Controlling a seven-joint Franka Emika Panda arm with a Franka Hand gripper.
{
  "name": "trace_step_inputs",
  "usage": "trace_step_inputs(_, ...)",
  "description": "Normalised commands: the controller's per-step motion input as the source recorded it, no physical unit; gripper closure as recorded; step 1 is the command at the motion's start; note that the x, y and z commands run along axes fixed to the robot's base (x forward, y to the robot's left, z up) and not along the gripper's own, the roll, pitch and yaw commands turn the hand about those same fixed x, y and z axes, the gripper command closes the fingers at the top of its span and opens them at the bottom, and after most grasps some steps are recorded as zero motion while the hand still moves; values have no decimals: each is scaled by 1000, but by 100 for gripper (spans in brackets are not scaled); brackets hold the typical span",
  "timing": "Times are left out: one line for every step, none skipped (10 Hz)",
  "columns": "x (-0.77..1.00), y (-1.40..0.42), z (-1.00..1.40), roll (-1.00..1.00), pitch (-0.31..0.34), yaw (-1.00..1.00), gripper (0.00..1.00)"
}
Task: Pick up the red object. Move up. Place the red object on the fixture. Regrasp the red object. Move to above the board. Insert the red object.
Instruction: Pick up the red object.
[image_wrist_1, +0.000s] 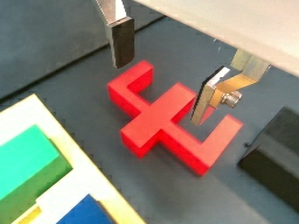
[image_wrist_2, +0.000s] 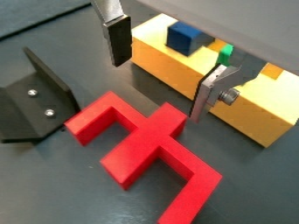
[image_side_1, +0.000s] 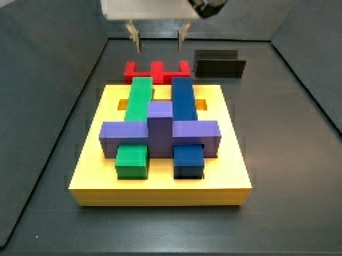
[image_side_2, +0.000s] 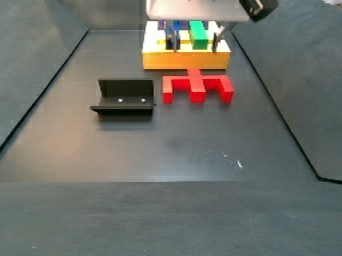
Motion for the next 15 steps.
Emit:
trace_step_inputs(-40, -97, -731, 290, -126, 0, 0)
trace_step_inputs(0, -311, -591, 223, -131, 0, 0)
trace_step_inputs(11, -297, -566, 220, -87, 0, 0)
trace_step_inputs(9, -249, -551, 183, -113, 0, 0)
trace_step_inputs(0, -137, -591, 219, -100, 0, 0)
trace_step_inputs(0, 0, -497, 231, -44, 0, 0)
trace_step_inputs(0, 0, -403, 253, -26, 0, 0)
trace_step_inputs(0, 23, -343, 253, 0, 0, 0)
trace_step_inputs(0, 40, -211, 137, 0, 0, 0)
trace_step_inputs(0, 49, -169, 131, 0, 0, 0)
trace_step_inputs(0, 43, -154, 130, 0, 0, 0)
trace_step_inputs(0, 37, -134, 151, 0, 0, 0)
trace_step_inputs(0, 57, -183, 160, 0, 0, 0)
trace_step_inputs(0, 0, -166, 114, 0, 0, 0)
trace_step_inputs(0, 26, -157, 81, 0, 0, 0)
